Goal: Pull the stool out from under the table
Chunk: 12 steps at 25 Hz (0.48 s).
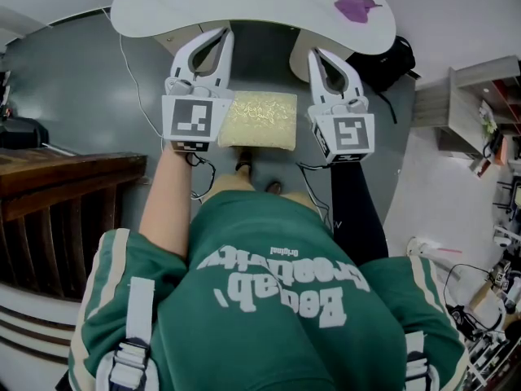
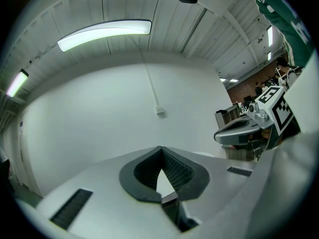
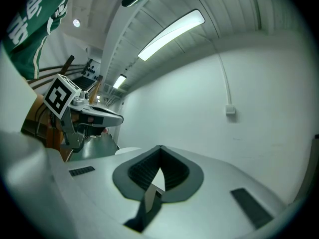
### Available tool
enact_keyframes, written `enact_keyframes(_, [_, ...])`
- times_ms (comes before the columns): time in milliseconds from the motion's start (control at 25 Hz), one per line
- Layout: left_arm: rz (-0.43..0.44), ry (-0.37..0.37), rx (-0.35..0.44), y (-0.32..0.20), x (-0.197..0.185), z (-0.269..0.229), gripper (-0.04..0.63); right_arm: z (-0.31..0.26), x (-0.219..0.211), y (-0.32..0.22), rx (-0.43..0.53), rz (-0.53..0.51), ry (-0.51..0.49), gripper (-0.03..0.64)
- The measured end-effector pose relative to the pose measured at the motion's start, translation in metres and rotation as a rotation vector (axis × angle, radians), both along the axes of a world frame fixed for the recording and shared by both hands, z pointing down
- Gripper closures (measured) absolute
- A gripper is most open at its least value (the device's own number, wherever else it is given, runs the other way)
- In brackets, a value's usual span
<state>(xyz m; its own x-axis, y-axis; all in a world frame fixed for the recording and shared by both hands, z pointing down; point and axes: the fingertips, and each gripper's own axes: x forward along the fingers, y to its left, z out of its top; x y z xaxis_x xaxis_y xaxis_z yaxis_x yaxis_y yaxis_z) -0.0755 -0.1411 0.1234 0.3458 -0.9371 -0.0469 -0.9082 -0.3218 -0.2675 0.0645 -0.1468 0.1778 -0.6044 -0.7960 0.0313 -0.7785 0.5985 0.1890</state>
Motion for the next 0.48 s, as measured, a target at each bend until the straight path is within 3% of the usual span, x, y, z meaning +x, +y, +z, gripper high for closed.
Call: enact_keyframes(480, [0.007, 0.002, 0.017, 0.0013, 0.003, 0.0012, 0.581, 0.0017, -0.0002, 0.0024, 0.009, -0.008, 0.014, 0.612])
